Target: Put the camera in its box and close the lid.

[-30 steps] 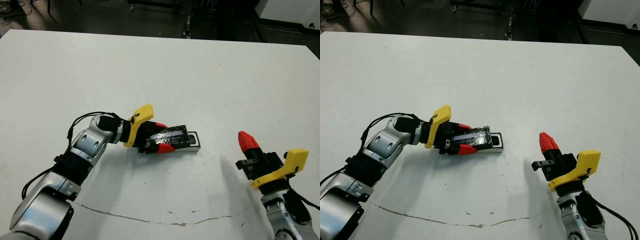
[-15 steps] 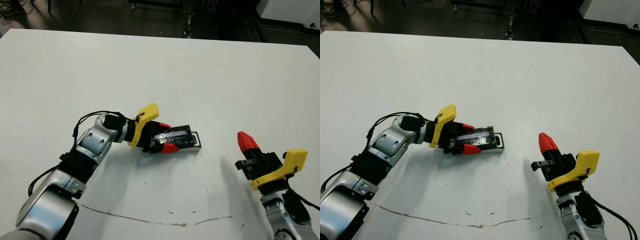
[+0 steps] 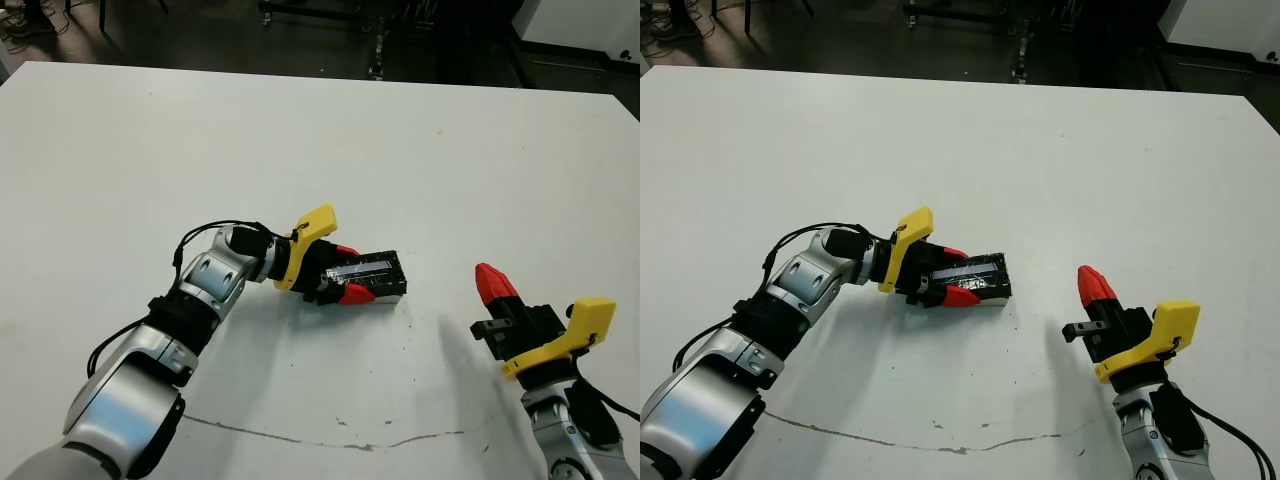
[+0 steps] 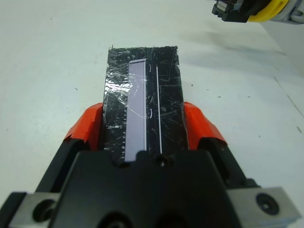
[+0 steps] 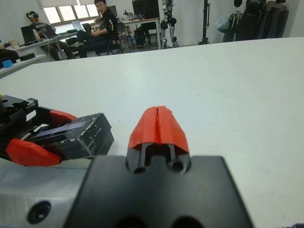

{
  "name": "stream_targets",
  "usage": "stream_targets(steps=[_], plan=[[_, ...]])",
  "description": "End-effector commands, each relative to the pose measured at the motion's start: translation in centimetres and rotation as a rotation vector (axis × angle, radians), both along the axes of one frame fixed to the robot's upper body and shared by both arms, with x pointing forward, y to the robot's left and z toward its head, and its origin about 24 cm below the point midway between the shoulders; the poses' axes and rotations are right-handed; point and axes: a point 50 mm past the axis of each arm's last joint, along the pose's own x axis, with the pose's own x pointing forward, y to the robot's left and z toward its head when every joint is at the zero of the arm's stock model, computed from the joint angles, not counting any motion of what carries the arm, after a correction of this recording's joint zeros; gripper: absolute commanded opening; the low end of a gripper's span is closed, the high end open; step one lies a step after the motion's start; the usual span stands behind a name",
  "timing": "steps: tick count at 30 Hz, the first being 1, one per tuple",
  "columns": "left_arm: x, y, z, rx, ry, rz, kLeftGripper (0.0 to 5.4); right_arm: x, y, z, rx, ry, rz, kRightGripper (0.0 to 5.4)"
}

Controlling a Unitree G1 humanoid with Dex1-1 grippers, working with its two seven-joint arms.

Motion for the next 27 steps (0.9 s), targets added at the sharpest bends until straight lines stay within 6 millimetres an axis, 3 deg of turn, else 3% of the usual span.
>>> stream_targets(steps=[1, 16, 21, 27], plan=[[-2.44, -1.94, -4.03, 0.071, 0.118, -0.057, 3.16, -0.16, -0.33, -0.24, -0.014, 0.020, -0.001, 0.00], [-2.43, -2.40, -4.23, 0.131, 0.062, -0.133, 3.16, -0.07, -0.37, -0.18, -0.010, 0.012, -0.001, 0.00], [-2.18, -2.42, -3.98, 0.240, -0.013, -0.097, 3.16, -0.04, -0.33, -0.16, -0.004, 0.018, -0.002, 0.00], [-2.08, -2.43, -3.57, 0.324, -0.176, -0.096, 4.05, -0.02, -0.28, -0.08, -0.012, 0.013, -0.001, 0.00]])
